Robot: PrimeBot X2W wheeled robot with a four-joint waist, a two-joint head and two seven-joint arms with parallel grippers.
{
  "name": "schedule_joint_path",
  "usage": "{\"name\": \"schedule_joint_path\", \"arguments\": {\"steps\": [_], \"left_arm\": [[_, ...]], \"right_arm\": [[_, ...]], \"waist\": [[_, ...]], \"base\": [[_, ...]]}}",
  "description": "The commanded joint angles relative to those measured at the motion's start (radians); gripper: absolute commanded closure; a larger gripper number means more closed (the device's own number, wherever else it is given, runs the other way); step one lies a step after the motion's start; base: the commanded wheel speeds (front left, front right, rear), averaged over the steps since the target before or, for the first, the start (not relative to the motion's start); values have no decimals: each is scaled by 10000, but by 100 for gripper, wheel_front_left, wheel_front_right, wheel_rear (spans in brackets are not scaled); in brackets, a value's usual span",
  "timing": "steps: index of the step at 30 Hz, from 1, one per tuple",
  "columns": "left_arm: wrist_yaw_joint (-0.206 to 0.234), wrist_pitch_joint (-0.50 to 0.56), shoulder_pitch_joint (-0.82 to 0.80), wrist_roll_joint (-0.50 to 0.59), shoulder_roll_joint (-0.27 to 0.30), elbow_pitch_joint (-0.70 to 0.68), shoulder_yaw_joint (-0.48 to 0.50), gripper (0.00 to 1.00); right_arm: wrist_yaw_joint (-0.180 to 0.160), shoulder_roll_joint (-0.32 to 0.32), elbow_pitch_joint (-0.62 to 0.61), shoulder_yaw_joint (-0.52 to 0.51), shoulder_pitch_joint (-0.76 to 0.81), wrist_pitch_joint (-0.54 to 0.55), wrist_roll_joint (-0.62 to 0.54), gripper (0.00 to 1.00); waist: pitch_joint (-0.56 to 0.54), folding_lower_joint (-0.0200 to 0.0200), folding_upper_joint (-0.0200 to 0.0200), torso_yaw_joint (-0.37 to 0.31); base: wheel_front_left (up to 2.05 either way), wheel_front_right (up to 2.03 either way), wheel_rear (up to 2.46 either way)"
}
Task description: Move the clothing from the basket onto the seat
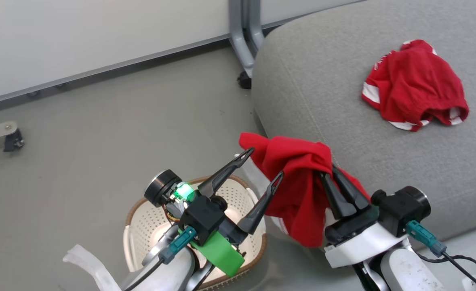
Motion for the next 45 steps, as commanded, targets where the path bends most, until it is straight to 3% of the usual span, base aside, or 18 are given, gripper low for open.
{"name": "schedule_joint_path", "arguments": {"steps": [1, 18, 33, 39, 45], "left_arm": [[-24, -8, -170, 23, 100, -7, 37, 0], [0, 131, -427, -108, 547, 150, -351, 0], [-24, 278, -1303, -539, 771, 397, -1431, 0], [198, 559, -1351, -453, 1169, 2, -1267, 0], [140, 986, -1838, -249, 1558, -481, -1359, 0]], "right_arm": [[-10, 36, -98, -126, 0, -32, -91, 100], [-10, 576, -780, -1271, 544, -32, -314, 100], [-9, 1020, -1233, -2414, 561, -32, -173, 100], [-10, 1021, -1243, -2801, -939, -32, 644, 100], [-6, 972, -747, -3476, -3612, -32, 1323, 100]], "waist": [[243, 0, 0, -653], [738, 0, 0, -3776], [1595, 0, 0, -3914], [2529, 0, 0, -3848], [3943, 0, 0, -3365]], "base": [[0, 0, 0], [0, 0, 0], [0, 0, 0], [0, 0, 0], [0, 0, 0]]}}
